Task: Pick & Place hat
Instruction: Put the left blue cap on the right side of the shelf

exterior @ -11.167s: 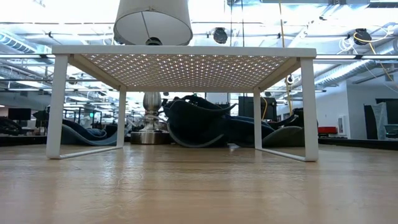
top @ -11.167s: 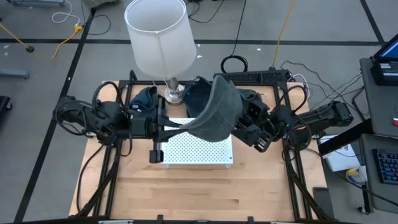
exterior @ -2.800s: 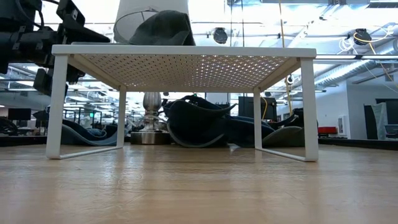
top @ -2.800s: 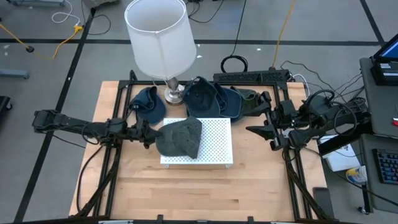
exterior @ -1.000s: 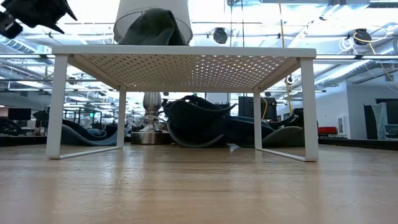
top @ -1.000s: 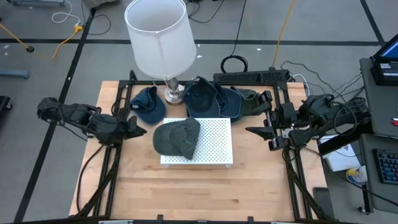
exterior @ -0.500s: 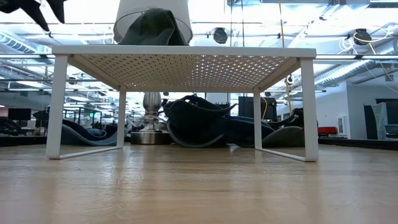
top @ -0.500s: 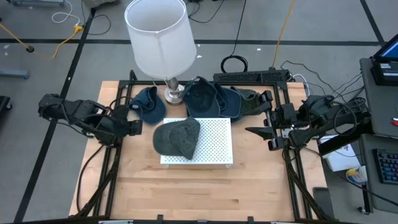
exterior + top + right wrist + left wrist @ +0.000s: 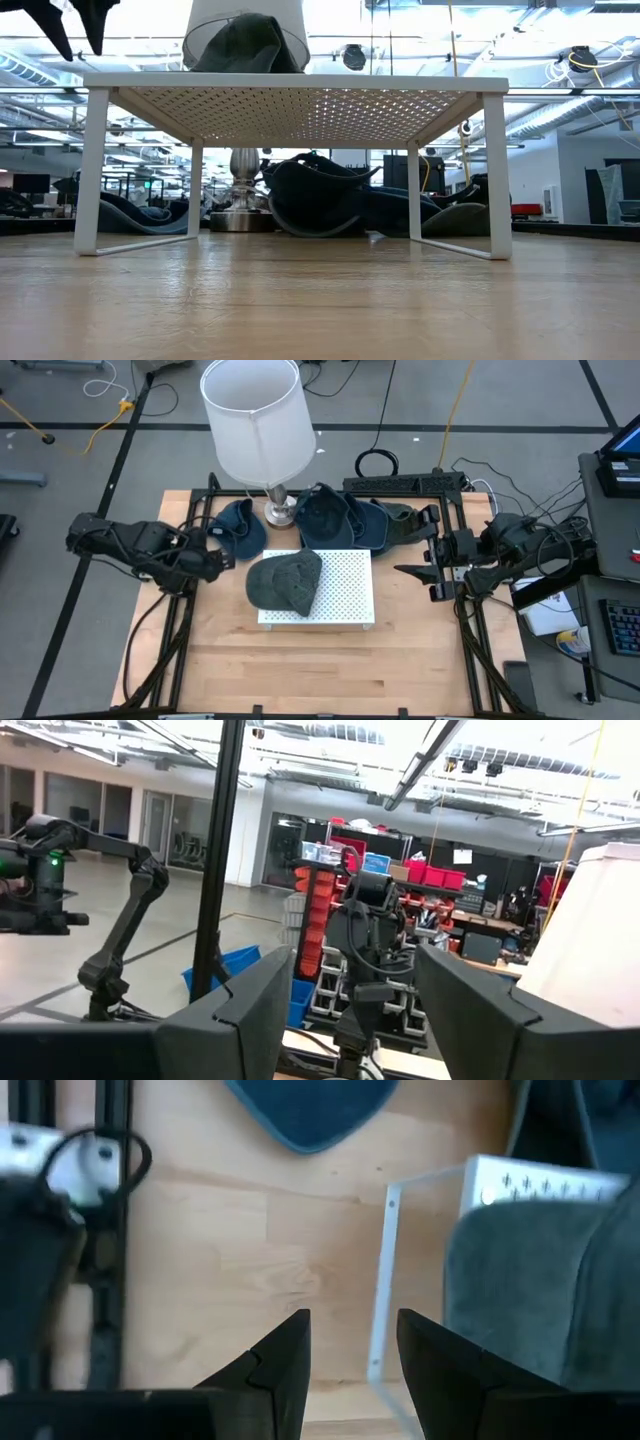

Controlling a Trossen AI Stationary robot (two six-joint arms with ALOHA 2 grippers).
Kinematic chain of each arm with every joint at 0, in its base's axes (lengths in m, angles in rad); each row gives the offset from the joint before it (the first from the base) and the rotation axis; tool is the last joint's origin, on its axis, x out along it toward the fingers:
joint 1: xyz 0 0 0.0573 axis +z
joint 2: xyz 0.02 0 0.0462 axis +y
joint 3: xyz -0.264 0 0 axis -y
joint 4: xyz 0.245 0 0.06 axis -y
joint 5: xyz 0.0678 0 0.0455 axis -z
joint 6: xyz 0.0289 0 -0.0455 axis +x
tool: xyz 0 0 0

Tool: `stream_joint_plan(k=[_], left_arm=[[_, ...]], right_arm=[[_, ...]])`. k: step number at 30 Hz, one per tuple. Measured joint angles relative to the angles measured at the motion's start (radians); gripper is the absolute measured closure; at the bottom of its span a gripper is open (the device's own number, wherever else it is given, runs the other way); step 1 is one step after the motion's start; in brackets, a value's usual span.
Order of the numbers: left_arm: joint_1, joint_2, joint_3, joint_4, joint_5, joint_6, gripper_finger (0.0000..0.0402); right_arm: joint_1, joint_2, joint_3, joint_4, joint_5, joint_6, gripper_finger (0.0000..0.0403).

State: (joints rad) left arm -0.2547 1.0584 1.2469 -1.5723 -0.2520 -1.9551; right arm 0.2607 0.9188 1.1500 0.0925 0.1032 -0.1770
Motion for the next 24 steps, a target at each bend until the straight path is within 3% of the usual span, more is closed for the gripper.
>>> stream_joint_plan(k=[16, 24], left_arm=[[0.119, -0.005, -0.004, 0.002, -0.054, -0.196, 0.0250], [0.221, -0.028, -0.163, -0.004, -0.056, -0.343, 0.0250]], right_arm=[[-0.047, 0.004, 0.000, -0.003, 0.000, -0.046, 0.0195], [-0.046, 0.006, 0.000, -0.007, 0.000, -0.108, 0.0195]])
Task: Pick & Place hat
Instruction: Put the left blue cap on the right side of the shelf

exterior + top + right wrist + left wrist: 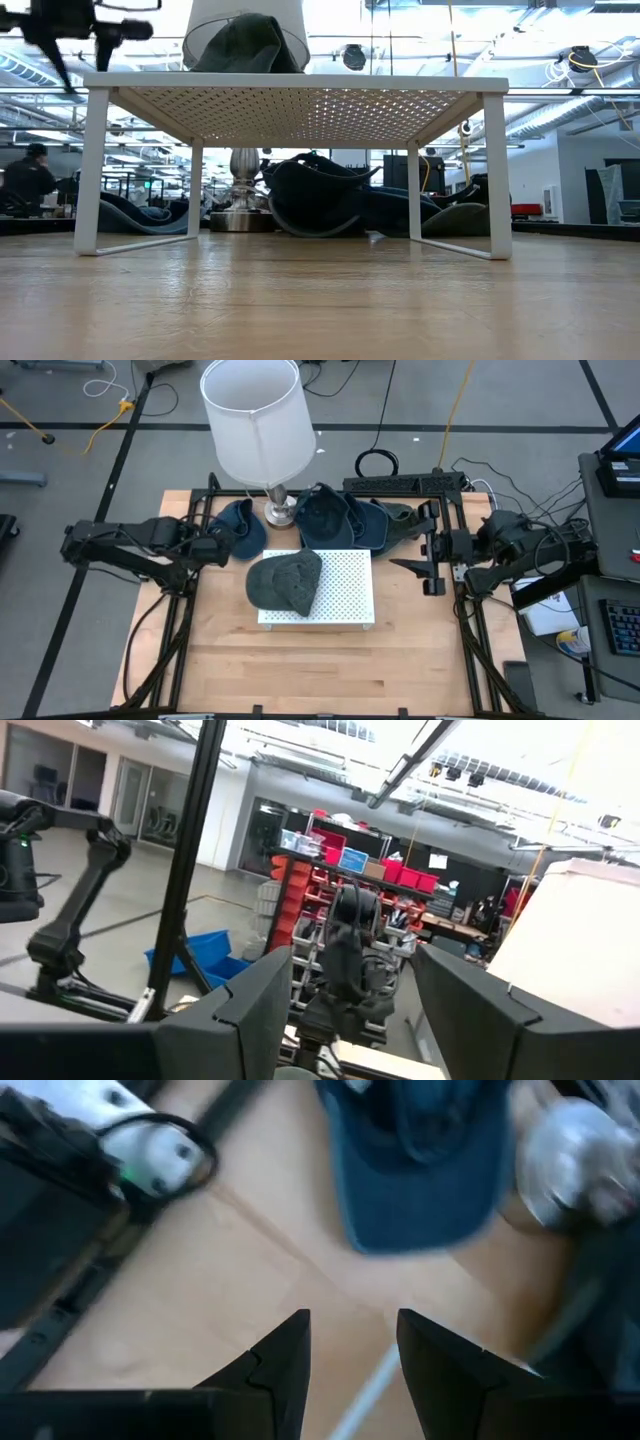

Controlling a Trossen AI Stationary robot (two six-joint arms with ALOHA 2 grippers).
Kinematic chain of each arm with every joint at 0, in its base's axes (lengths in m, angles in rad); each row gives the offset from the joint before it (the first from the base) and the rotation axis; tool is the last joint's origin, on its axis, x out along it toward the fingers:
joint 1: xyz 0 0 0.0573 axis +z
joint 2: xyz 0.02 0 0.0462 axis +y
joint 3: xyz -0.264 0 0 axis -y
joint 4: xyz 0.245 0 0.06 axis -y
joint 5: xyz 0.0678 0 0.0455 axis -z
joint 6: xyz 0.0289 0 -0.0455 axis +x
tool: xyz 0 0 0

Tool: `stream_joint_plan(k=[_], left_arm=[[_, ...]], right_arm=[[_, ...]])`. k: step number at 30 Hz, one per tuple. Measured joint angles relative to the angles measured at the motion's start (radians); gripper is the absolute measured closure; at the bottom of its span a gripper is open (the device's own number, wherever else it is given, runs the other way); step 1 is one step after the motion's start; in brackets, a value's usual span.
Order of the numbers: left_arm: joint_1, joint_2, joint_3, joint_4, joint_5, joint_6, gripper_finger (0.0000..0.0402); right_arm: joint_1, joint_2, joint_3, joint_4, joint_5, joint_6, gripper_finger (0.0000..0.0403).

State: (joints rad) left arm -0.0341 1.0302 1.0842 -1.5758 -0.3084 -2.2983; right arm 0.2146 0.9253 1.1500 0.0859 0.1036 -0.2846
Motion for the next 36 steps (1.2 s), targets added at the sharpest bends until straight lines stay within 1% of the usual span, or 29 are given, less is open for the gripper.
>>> stream_joint_plan(k=[2, 6, 16, 21, 24, 27, 36], left_arm=[[0.026, 0.003, -0.042, 0.006, -0.008, -0.030, 0.0250], [0.080, 0.010, -0.110, 0.034, -0.056, -0.072, 0.0250], [0.235, 0.011, -0.238, 0.196, -0.090, -0.066, 0.0250], [0.290, 0.011, -0.288, 0.272, -0.131, -0.038, 0.0250], [0.315, 0.010, -0.323, 0.328, -0.135, -0.009, 0.0250], [0.341, 0.010, -0.363, 0.402, -0.132, 0.063, 0.0250], [0.369, 0.016, -0.516, 0.644, -0.068, 0.116, 0.0250]], right_arm=[[0.000, 0.000, 0.000, -0.001, 0.000, -0.024, 0.0195], [-0.010, 0.000, 0.000, -0.001, 0.000, -0.062, 0.0195], [-0.079, 0.000, 0.000, -0.059, 0.000, -0.043, 0.0195], [-0.095, 0.000, 0.000, -0.064, 0.000, -0.042, 0.0195], [-0.104, 0.000, 0.000, -0.068, -0.001, -0.042, 0.0195], [-0.112, 0.000, 0.000, -0.074, 0.000, -0.042, 0.0195], [-0.130, 0.000, 0.000, -0.099, 0.000, -0.038, 0.0195]])
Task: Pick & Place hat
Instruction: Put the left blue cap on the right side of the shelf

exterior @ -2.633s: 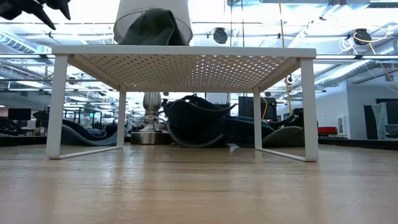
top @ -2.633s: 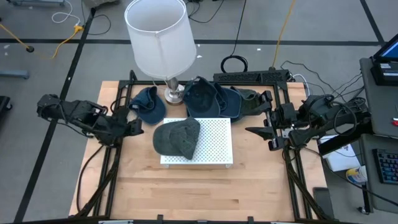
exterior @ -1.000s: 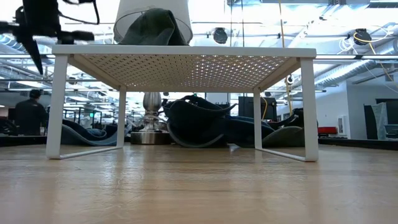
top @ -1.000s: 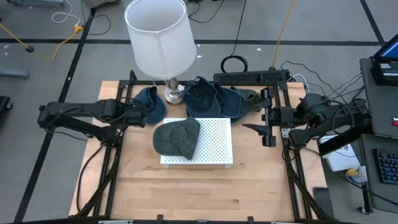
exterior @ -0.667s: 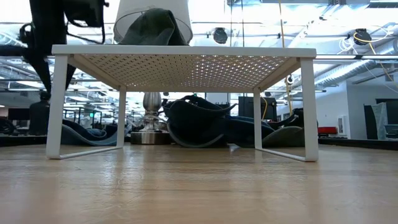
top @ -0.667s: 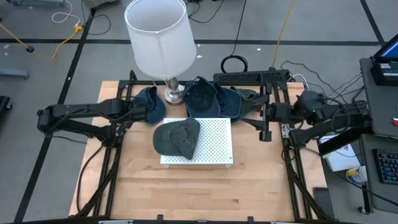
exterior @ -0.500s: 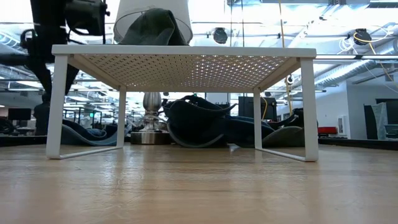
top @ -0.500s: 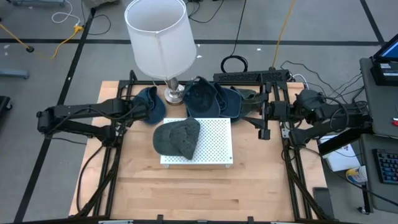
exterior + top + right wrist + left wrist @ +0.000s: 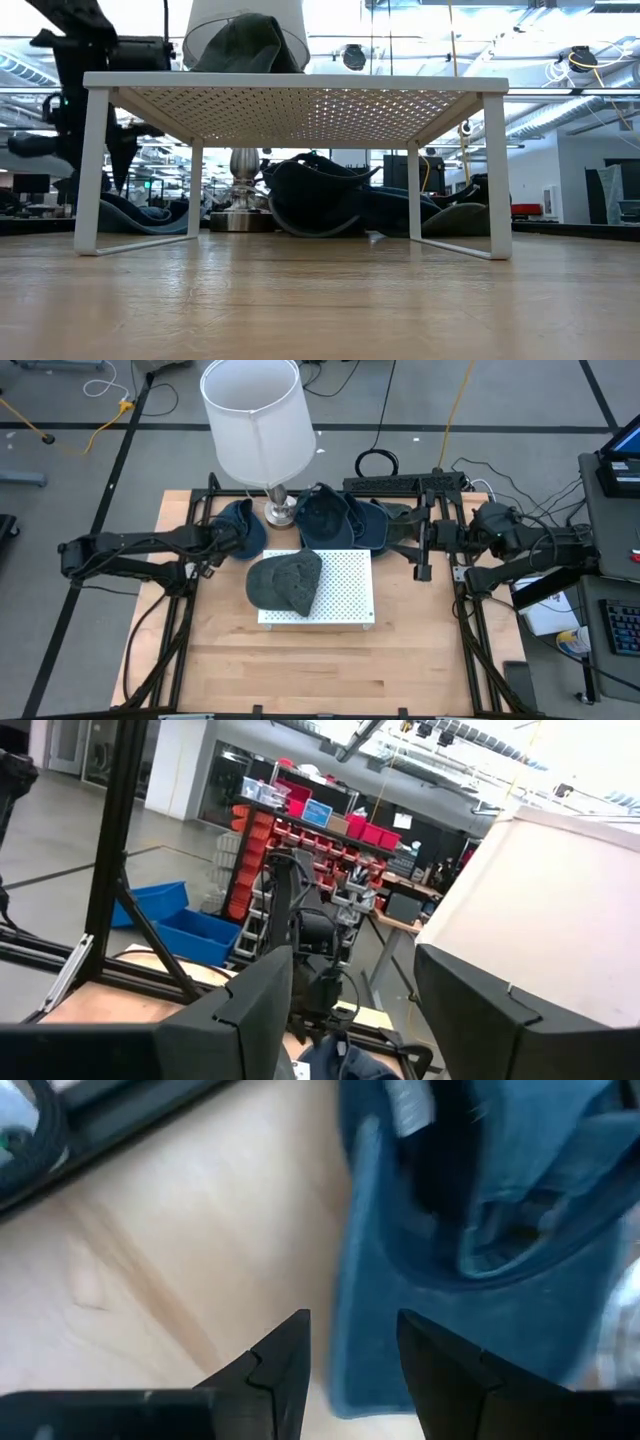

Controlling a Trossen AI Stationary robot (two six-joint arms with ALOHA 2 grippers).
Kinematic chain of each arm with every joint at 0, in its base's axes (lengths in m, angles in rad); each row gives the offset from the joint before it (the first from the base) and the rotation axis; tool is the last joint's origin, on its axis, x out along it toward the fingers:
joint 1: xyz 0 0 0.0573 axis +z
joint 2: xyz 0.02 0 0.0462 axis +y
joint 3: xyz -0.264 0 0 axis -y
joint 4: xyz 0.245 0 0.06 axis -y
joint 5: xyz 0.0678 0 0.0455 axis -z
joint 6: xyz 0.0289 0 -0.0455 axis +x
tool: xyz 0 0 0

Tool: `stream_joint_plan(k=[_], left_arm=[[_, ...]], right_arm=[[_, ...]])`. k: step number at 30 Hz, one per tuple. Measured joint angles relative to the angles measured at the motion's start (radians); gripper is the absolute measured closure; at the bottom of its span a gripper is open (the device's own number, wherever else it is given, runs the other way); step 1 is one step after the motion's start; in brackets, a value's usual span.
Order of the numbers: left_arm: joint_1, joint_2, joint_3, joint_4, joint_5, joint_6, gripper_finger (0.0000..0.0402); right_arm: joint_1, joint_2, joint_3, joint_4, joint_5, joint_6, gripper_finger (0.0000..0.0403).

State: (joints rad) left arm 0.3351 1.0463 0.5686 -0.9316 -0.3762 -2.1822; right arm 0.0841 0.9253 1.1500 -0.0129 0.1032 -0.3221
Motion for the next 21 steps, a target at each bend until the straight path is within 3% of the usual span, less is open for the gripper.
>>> stream_joint_plan(k=[13, 16, 21], left_arm=[[0.017, 0.156, -0.070, 0.213, 0.011, 0.061, 0.0254], [0.018, 0.182, -0.070, 0.240, 0.023, 0.061, 0.0290], [0.018, 0.176, -0.066, 0.272, -0.003, 0.049, 0.0382]], right_arm=[[0.000, 0.000, 0.000, -0.022, 0.000, 0.004, 0.0195], [0.000, 0.000, 0.000, -0.022, 0.000, 0.004, 0.0195], [0.000, 0.000, 0.000, -0.014, 0.000, 0.021, 0.0195]])
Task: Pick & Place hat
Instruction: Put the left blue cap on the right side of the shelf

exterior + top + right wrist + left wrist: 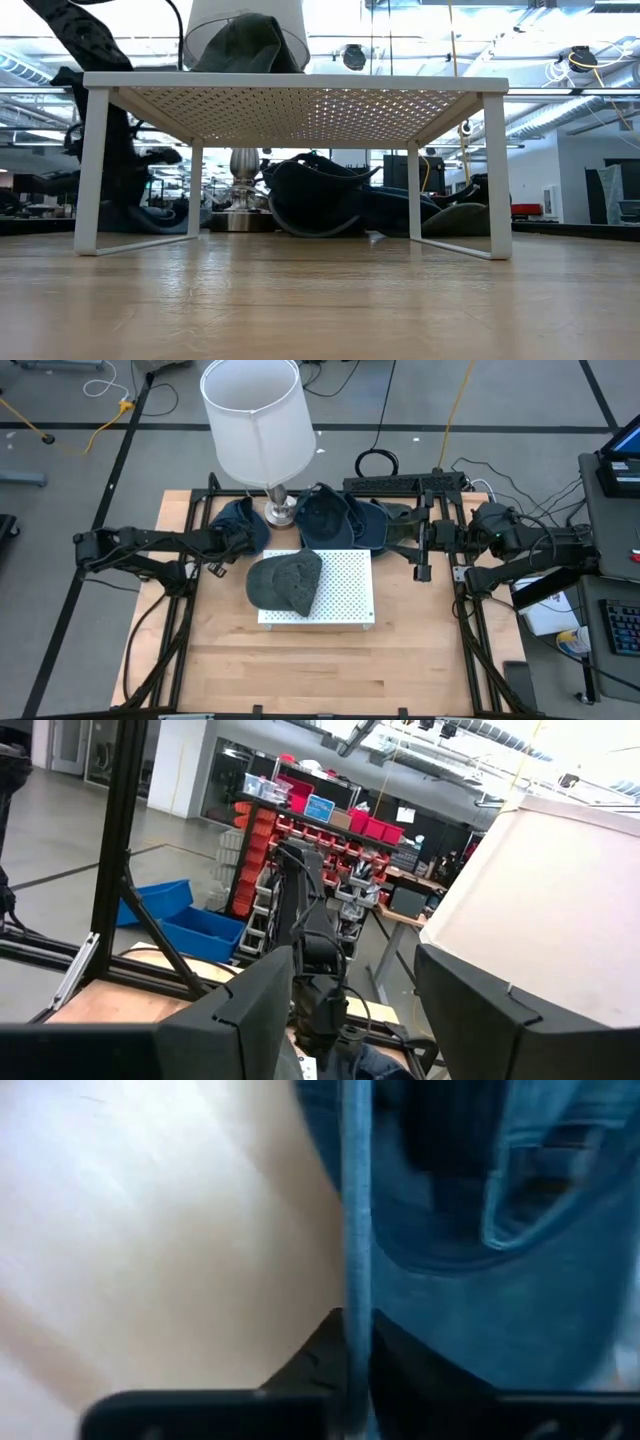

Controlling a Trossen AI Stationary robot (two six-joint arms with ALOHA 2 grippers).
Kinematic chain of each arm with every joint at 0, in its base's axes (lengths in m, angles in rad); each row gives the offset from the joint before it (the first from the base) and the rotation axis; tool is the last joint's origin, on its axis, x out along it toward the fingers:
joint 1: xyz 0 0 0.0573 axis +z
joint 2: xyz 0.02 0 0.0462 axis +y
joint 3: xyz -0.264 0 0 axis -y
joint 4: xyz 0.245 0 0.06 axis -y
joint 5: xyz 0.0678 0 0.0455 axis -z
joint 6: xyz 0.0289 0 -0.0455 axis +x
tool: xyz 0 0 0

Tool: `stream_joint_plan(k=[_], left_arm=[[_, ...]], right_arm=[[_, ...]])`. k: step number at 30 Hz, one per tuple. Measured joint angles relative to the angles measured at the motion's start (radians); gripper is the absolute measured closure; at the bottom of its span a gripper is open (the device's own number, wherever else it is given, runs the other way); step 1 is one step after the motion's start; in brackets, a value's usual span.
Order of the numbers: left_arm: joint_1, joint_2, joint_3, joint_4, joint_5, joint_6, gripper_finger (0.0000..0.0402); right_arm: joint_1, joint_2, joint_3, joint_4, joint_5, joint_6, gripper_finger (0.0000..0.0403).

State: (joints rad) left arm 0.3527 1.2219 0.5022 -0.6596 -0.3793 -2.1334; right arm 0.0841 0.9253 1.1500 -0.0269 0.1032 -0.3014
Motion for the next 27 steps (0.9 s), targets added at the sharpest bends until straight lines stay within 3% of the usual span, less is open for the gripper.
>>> stream_joint_plan(k=[13, 27], left_arm=[[-0.006, -0.224, 0.006, -0.094, -0.004, 0.069, 0.0394], [-0.018, -0.322, 0.272, -0.409, -0.087, 0.245, 0.0394]], right_arm=[[0.000, 0.000, 0.000, 0.000, 0.000, 0.001, 0.0195], [0.000, 0.000, 0.000, 0.000, 0.000, 0.002, 0.0195]])
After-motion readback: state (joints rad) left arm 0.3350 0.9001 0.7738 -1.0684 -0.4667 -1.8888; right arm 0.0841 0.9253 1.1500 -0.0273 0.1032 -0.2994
